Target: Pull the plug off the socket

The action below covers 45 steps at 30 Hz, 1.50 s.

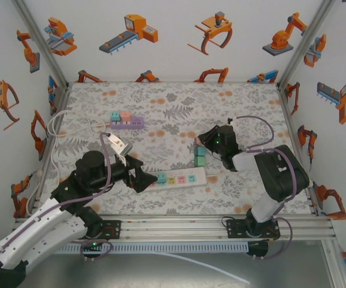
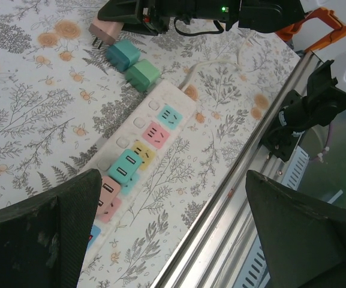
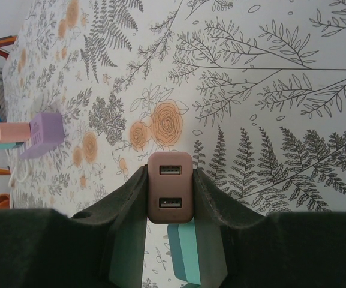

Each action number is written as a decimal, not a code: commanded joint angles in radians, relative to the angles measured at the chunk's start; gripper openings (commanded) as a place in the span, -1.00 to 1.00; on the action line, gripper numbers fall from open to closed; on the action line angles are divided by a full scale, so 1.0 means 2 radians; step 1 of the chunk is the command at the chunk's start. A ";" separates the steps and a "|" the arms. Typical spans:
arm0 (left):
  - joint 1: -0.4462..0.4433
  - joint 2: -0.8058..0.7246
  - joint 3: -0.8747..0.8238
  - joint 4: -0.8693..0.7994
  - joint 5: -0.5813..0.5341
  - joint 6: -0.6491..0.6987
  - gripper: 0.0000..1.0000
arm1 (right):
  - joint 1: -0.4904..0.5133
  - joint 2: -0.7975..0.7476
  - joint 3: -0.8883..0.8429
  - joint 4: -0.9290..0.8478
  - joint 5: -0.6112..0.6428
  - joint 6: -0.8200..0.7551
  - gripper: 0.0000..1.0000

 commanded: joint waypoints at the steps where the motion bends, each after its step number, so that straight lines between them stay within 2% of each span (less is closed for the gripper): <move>1: -0.002 0.000 -0.004 0.004 -0.004 0.005 0.94 | -0.003 0.003 -0.006 0.028 0.002 0.007 -0.32; 6: -0.003 0.003 -0.004 0.004 -0.005 0.003 0.94 | -0.003 0.009 -0.011 0.028 0.003 0.007 -0.18; 14: -0.003 -0.001 -0.004 -0.004 -0.020 0.001 0.94 | -0.004 -0.001 -0.031 0.026 0.026 0.021 -0.09; 19: -0.003 -0.003 -0.003 -0.012 -0.038 0.000 0.94 | -0.004 -0.029 -0.047 0.020 0.044 0.014 -0.04; 26: -0.003 -0.014 -0.003 -0.035 -0.080 -0.009 0.94 | -0.003 -0.095 -0.052 -0.005 0.038 -0.031 -0.04; 31: -0.003 -0.027 -0.005 -0.059 -0.132 -0.021 0.94 | -0.001 -0.163 -0.030 -0.051 0.011 -0.110 -0.07; 35: -0.003 -0.028 -0.004 -0.077 -0.176 -0.037 0.94 | 0.011 -0.207 -0.014 -0.072 -0.028 -0.214 -0.09; 40: -0.002 -0.023 -0.002 -0.111 -0.235 -0.059 0.94 | 0.026 -0.233 -0.016 -0.038 -0.127 -0.333 -0.12; 45: -0.001 -0.004 0.008 -0.157 -0.277 -0.081 0.94 | 0.068 -0.240 -0.006 -0.045 -0.238 -0.488 -0.14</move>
